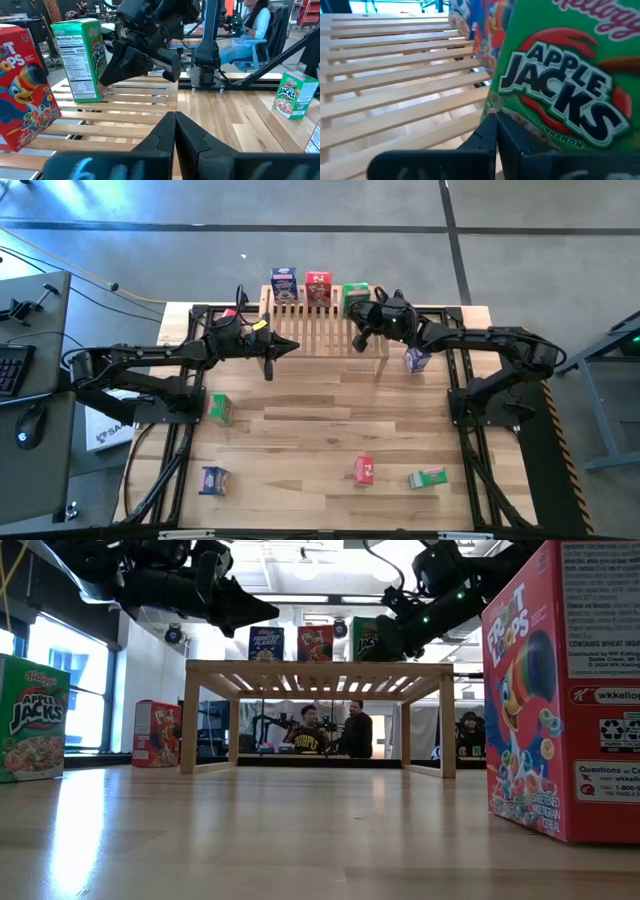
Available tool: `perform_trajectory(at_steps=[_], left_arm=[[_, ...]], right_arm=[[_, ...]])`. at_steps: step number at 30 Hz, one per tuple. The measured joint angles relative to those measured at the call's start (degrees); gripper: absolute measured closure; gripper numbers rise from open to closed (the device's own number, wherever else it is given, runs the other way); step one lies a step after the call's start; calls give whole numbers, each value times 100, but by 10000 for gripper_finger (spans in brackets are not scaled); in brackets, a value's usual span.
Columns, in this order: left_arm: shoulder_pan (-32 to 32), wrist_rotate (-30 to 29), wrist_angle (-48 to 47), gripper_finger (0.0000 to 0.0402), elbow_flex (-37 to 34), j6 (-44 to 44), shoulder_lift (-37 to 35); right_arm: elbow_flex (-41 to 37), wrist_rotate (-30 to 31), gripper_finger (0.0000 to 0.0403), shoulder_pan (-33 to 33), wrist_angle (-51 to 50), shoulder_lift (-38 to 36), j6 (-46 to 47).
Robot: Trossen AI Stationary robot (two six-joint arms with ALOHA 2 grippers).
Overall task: Stack cereal on shelf
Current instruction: Put the middle green cereal box on the shelf
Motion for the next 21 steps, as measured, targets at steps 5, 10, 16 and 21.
perform_trajectory(at_steps=[5, 10, 16, 21], left_arm=[[0, -2, 0, 401, 0, 0, 0], [0, -2, 0, 401, 2, -2, 0], [0, -2, 0, 401, 2, -7, 0], [0, -2, -53, 401, 2, -5, 0]], right_arm=[[0, -30, 403, -121, 127, 0, 133], [0, -74, 403, -207, 239, 0, 124], [0, -151, 403, -277, 250, 0, 111], [0, -153, 403, -348, 271, 0, 111]])
